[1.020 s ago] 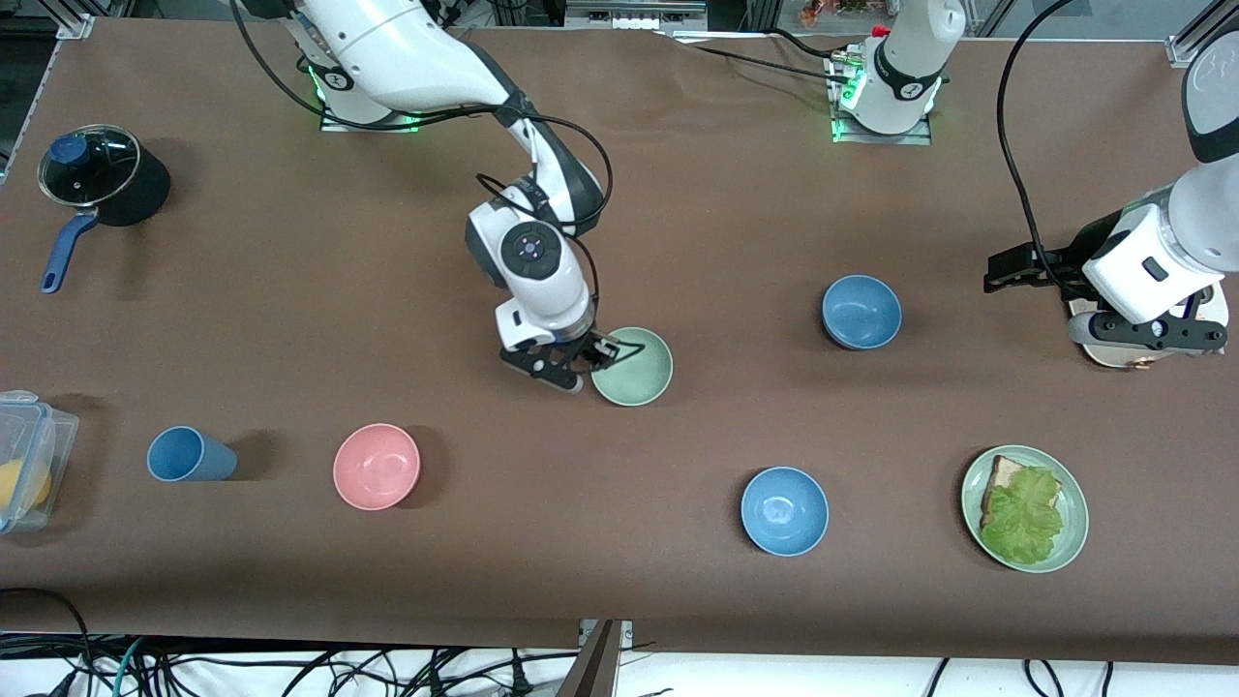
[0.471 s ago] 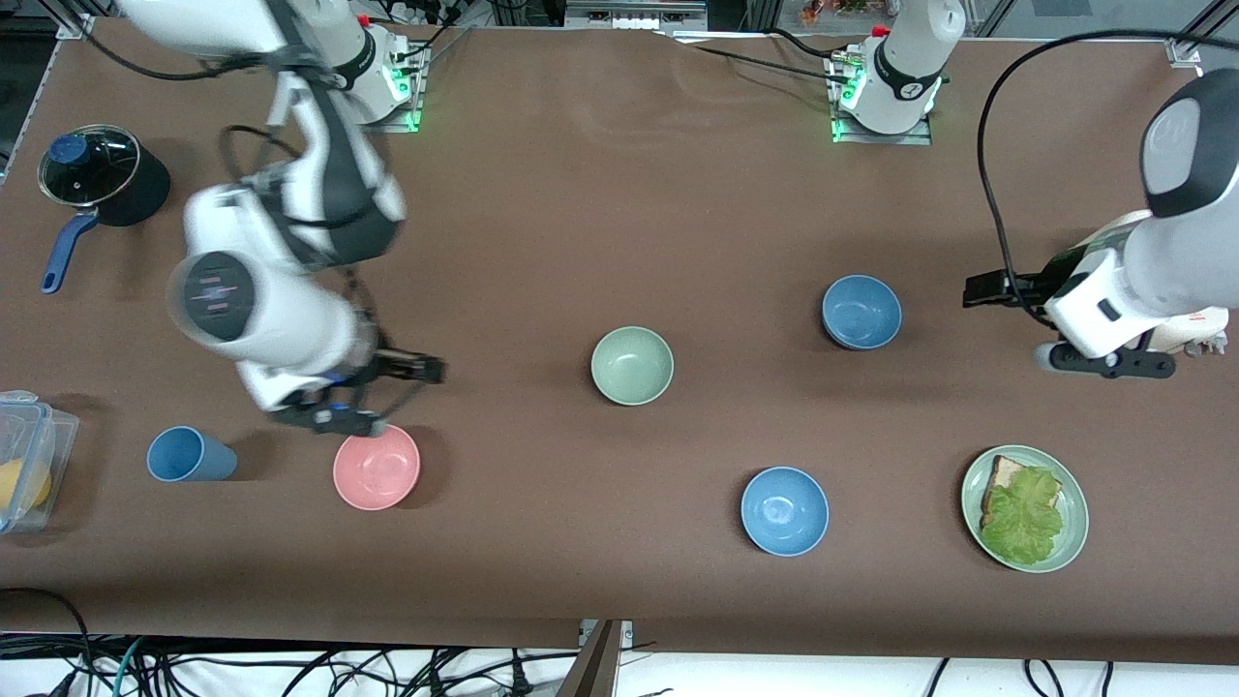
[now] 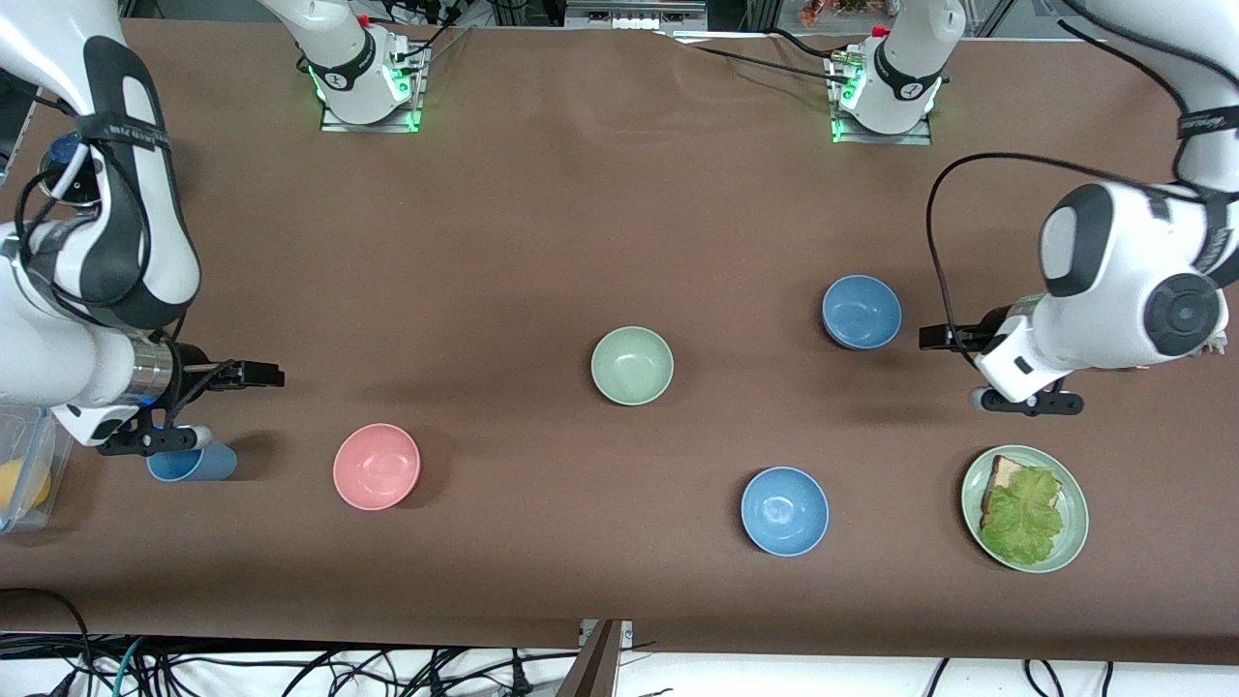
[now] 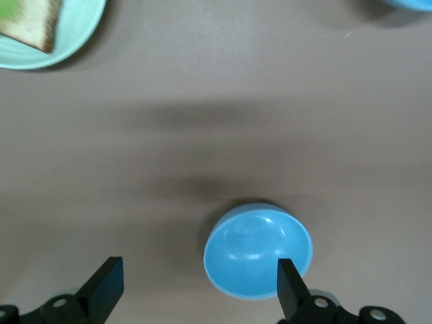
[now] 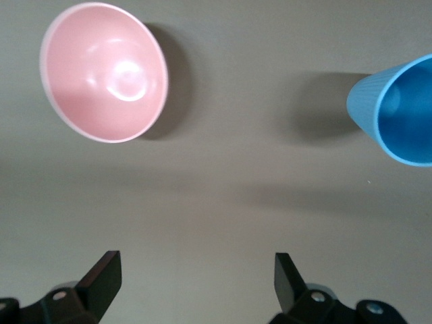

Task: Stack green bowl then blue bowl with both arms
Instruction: 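Reach the left gripper to the blue bowl and grasp its rim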

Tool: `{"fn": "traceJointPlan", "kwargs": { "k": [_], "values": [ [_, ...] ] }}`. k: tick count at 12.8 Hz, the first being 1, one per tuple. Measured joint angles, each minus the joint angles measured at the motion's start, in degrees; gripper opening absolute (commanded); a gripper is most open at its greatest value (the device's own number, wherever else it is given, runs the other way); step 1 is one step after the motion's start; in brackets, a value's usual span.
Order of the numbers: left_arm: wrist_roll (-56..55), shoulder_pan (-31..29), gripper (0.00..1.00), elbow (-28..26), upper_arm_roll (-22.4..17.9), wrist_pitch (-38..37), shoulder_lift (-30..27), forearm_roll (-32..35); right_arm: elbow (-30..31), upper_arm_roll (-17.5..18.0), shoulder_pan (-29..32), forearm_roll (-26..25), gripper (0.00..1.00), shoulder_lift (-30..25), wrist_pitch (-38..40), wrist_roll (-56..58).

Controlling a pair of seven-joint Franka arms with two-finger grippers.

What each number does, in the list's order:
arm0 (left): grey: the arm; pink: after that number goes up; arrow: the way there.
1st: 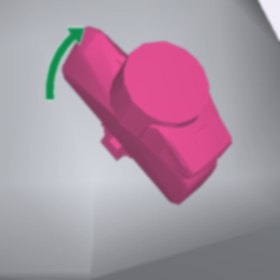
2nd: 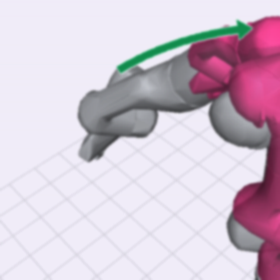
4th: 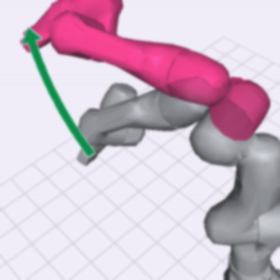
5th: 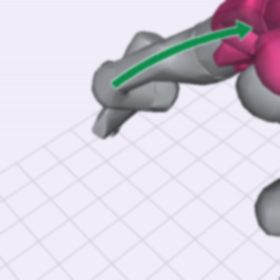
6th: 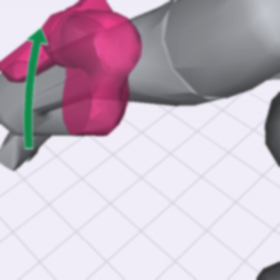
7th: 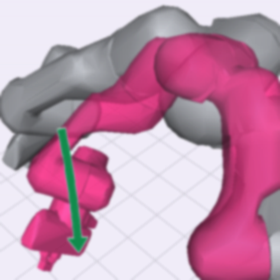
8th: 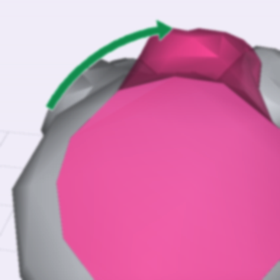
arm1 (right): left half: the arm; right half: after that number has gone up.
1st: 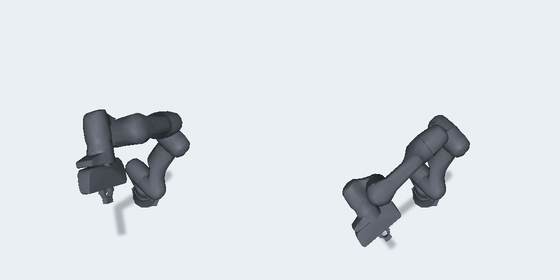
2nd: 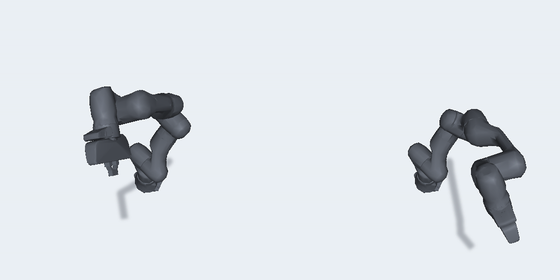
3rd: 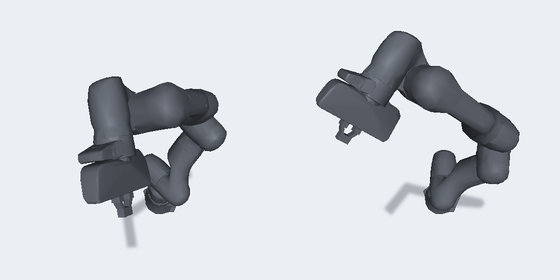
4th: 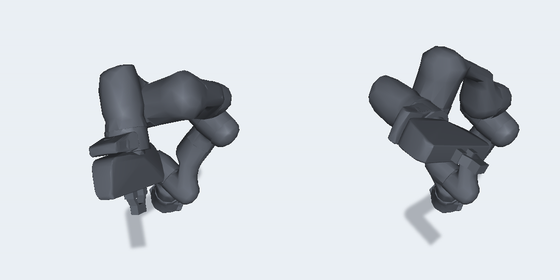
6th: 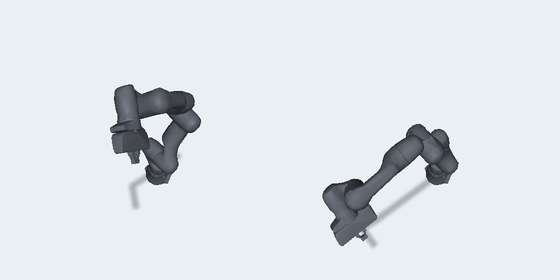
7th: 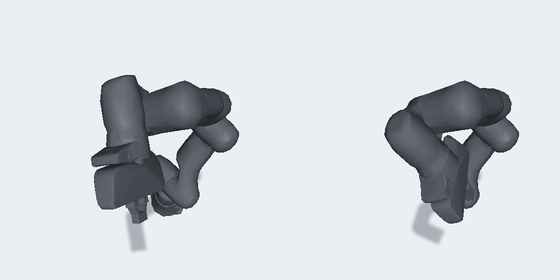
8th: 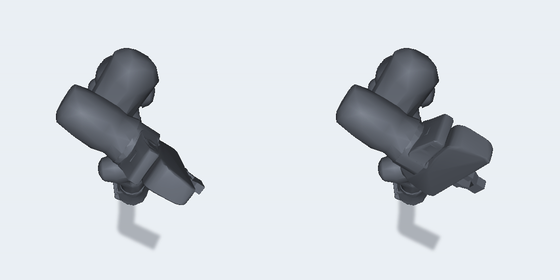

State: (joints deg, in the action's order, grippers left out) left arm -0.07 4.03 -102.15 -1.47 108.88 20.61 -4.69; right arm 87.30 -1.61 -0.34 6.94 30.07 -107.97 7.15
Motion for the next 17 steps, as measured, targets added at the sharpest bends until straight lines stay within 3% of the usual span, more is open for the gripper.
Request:
{"fn": "traceJointPlan", "kwargs": {
  "k": [3, 7, 9, 10, 11, 12, 13, 17],
  "values": [
    [0.0, 0.0, 0.99, -9.6, 0.0, 11.6, -0.5, 0.0, 7.5, 0.4, -1.1, -0.3, 1.0, -4.8, -6.3, -1.1],
    [0.9, 0.0, 0.97, -21.7, 0.2, 25.3, -2.3, 0.0, 7.2, 1.5, -1.5, -4.4, 1.0, -19.5, 4.2, -5.7],
    [2.0, 0.1, 0.89, -25.6, 0.3, 29.0, -3.0, 0.0, 7.1, 1.5, -1.5, -4.6, 1.0, -26.3, 8.4, -5.7],
    [2.3, 0.2, 0.81, -26.5, 0.4, 29.5, -3.3, 0.0, 6.8, 1.5, -1.5, -4.6, 1.0, -28.4, 10.2, -5.7],
    [2.5, 0.4, 0.59, -27.1, 0.5, 29.6, -3.5, 0.0, 6.1, 1.5, -1.5, -4.7, 1.0, -29.4, 11.8, -5.7],
    [2.6, 0.6, 0.26, -27.6, 0.6, 29.6, -3.6, 0.0, 5.0, 1.5, -1.5, -4.7, 1.0, -29.6, 12.9, -5.7],
    [2.6, 0.8, 0.0, -28.0, 0.7, 29.6, -3.8, 0.0, 4.3, 1.5, -1.5, -4.7, 1.0, -29.5, 13.7, -5.7],
    [2.6, 1.1, 0.0, -28.5, 0.9, 29.6, -3.9, 0.0, 4.0, 1.4, -2.7, -4.8, 1.0, -28.9, 17.6, -6.7]
  ]
}}
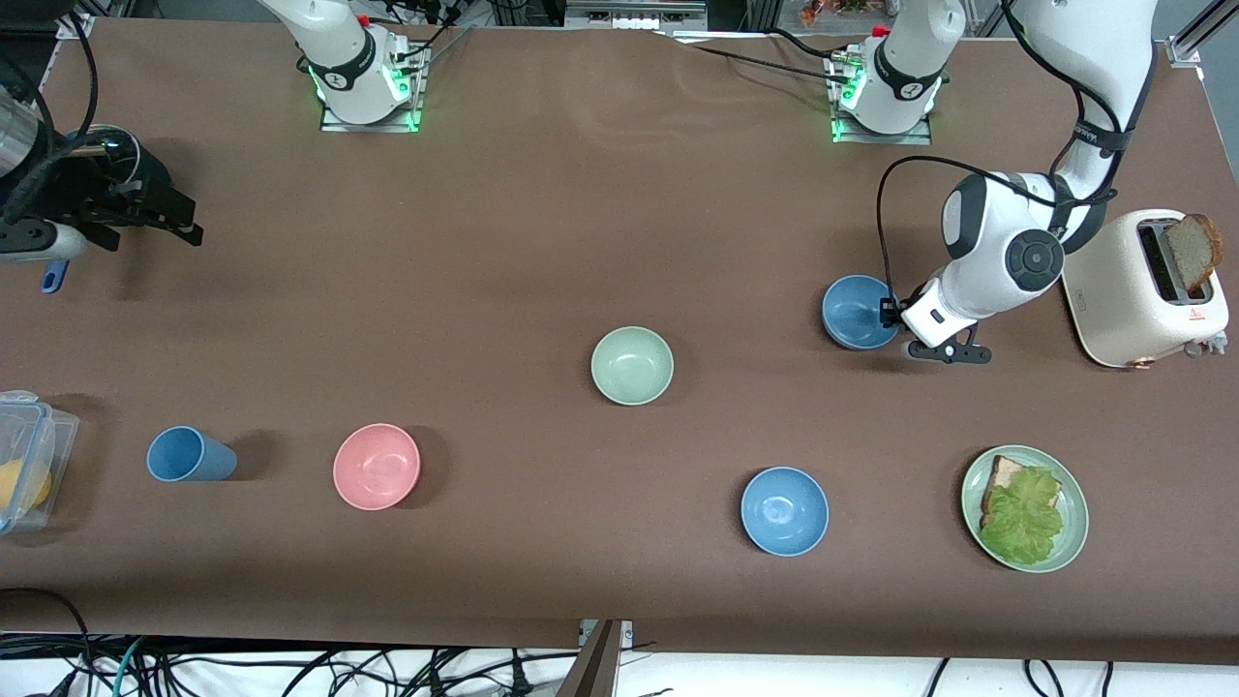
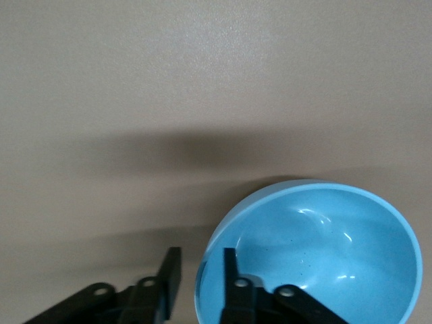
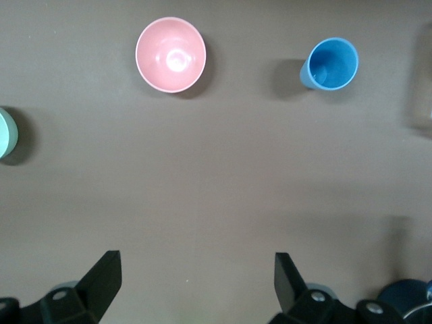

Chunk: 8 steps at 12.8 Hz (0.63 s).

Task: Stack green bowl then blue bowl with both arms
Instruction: 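Lift the blue bowl with the left gripper and carry it over the green bowl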

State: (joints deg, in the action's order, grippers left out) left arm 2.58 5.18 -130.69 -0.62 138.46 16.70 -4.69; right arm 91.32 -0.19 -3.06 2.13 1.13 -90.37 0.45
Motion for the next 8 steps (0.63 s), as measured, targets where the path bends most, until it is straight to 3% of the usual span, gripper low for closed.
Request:
{"fn": "traceJointPlan", "kwargs": {
  "k": [5, 8],
  "values": [
    [0.2, 0.0, 0.0, 1.5, 0.4, -2.6, -2.1, -1.6, -1.1, -0.4, -1.0, -0.9, 1.0, 0.0, 0.1, -0.5],
    [-1.0, 1.6, 0.0, 11.5, 2.5, -14.5, -4.1, -6.8, -1.5, -0.9, -1.0, -1.9, 1.0, 0.1, 0.4, -0.5]
  ]
}}
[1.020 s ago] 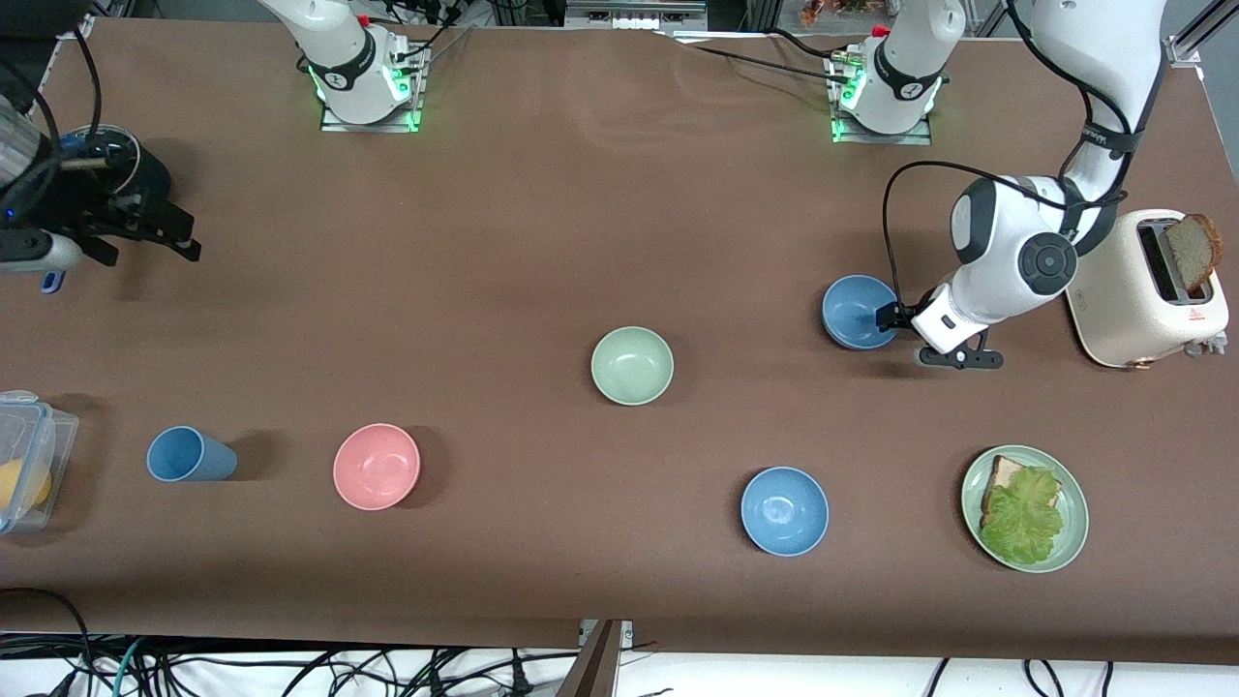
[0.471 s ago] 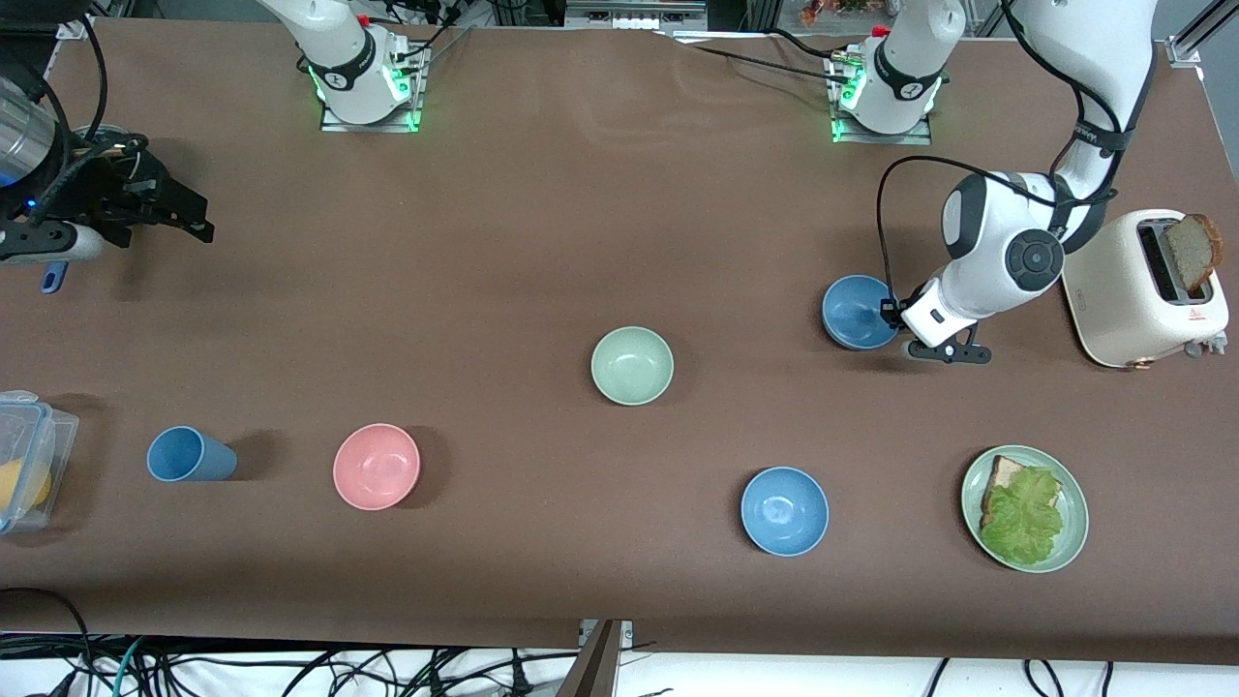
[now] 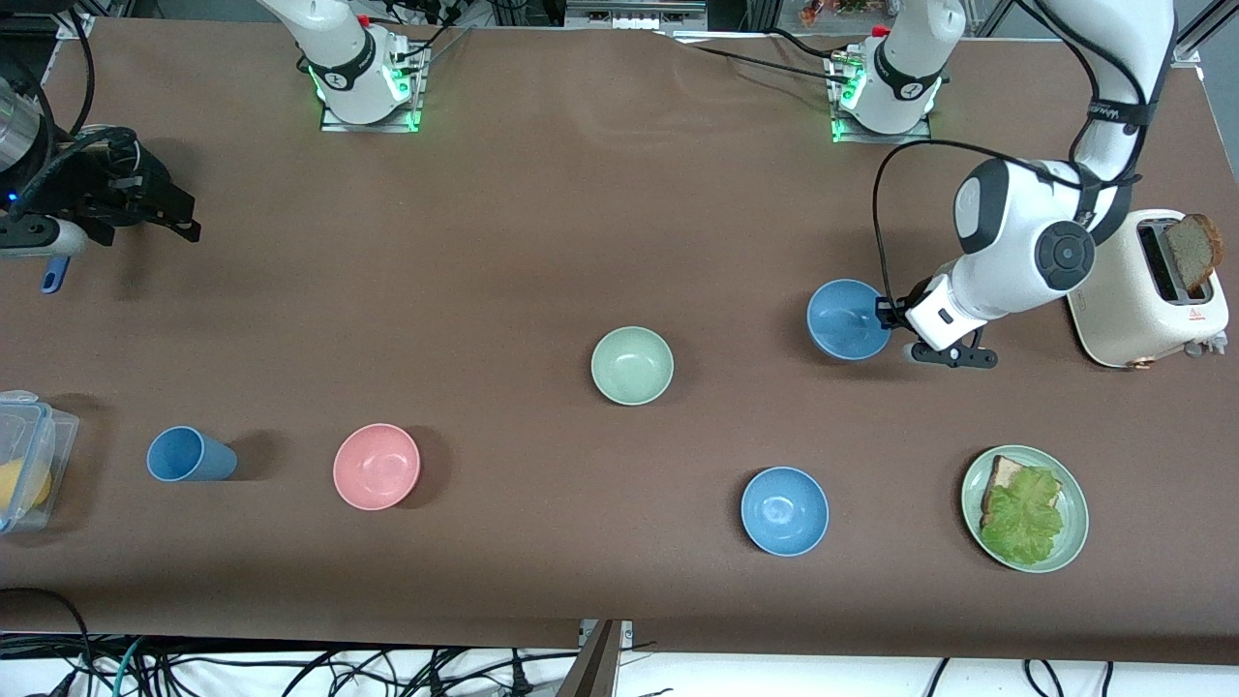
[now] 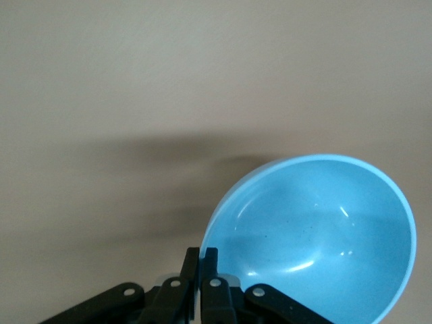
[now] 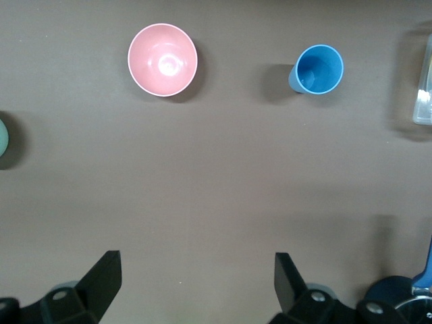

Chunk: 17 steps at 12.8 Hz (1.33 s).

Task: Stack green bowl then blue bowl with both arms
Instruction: 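Lift the blue bowl with the left gripper and carry it over the green bowl, then lower the blue bowl into the green bowl and open the left gripper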

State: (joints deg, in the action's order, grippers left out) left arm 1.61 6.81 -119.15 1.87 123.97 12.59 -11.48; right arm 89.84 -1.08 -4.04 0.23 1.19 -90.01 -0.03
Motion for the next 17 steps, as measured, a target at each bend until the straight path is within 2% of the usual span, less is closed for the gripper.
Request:
{"fn": "traceJointPlan", "kwargs": {
  "k": [2, 4, 7, 9, 11, 14, 15, 17],
  "values": [
    [-7.6, 4.6, 0.0, 6.9, 0.4, -2.6, 0.2, -0.3, -0.8, -0.1, 0.0, -1.6, 1.0, 0.0, 0.0, 0.0],
    [-17.9, 10.6, 0.0, 12.7, 0.6, -2.8, 3.3, -0.3, -3.0, -0.8, 0.0, -2.6, 1.0, 0.0, 0.6, 0.0],
    [-31.7, 18.6, 0.0, 23.2, 0.7, -2.6, 13.0, -0.3, -5.0, -3.6, 0.0, -2.6, 1.0, 0.0, 1.1, 0.2],
    [-38.0, 22.4, 0.0, 28.9, 0.6, -2.4, 19.4, -0.3, -5.1, -3.7, 0.0, -2.6, 1.0, 0.0, 1.1, 0.2],
    [-41.3, 24.2, 0.0, 32.7, 0.5, -2.1, 23.7, -0.3, -5.1, -3.7, -0.1, -2.6, 1.0, 0.1, 1.1, 0.2],
    [-44.1, 25.3, 0.0, 34.8, 0.4, 0.3, 26.5, -0.3, -5.1, -3.4, -0.4, -2.6, 1.0, 0.3, 1.1, 0.2],
    [-44.3, 25.5, 0.27, 35.0, 0.3, 0.6, 26.8, -0.3, -5.1, -3.4, -0.6, -2.6, 1.0, 0.3, 1.1, 0.2],
    [-44.3, 25.5, 0.5, 35.1, 0.2, 0.7, 26.9, -0.3, -5.1, -3.4, -0.6, -2.6, 1.0, 0.3, 1.1, 0.2]
  ]
}}
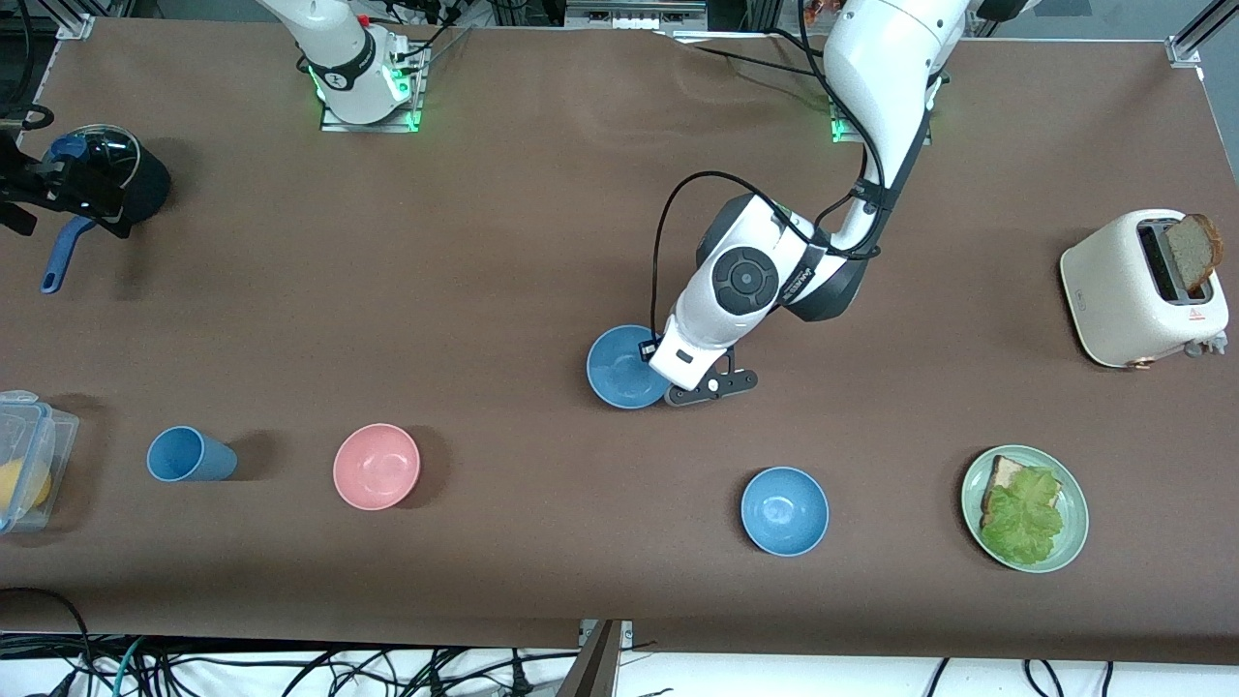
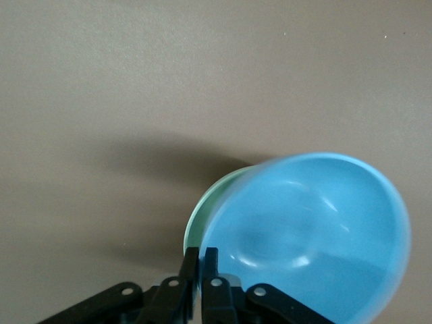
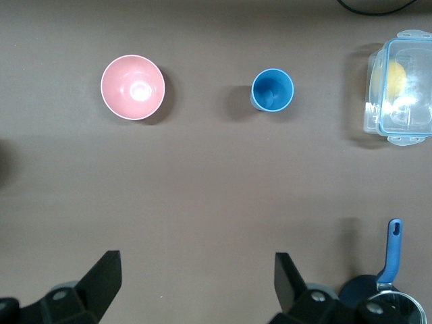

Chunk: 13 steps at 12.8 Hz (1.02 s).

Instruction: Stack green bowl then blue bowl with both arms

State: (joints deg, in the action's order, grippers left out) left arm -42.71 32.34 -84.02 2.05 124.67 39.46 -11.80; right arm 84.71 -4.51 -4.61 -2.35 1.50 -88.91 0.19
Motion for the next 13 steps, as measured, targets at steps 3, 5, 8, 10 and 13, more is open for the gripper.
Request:
{"fn": "traceJointPlan", "kwargs": {
  "k": [3, 5, 8, 10, 13],
  "values": [
    [-0.1, 0.0, 0.9, 0.3, -0.5, 0.0, 0.0, 0.0, 0.0, 0.0, 0.0, 0.0, 1.0, 0.0, 0.0, 0.0],
    [-0.1, 0.0, 1.0, 0.8, -0.7, 0.0, -0.1, 0.0, 0.0, -0.1, 0.0, 0.0, 1.0, 0.0, 0.0, 0.0],
    [-0.3, -0.7, 1.0, 2.7, -1.5, -2.6, -2.1, 0.0, 0.0, -0.2, 0.0, 0.0, 1.0, 0.0, 0.0, 0.0],
    [1.4, -2.5, 1.0, 3.7, -1.9, -6.8, -5.5, 0.0, -0.1, -0.3, 0.0, 0.0, 1.0, 0.0, 0.0, 0.0],
    [10.9, -7.9, 1.0, 4.6, -2.2, -15.6, -12.0, 0.0, -0.1, -0.3, 0.0, 0.0, 1.0, 0.0, 0.0, 0.0]
  ]
}}
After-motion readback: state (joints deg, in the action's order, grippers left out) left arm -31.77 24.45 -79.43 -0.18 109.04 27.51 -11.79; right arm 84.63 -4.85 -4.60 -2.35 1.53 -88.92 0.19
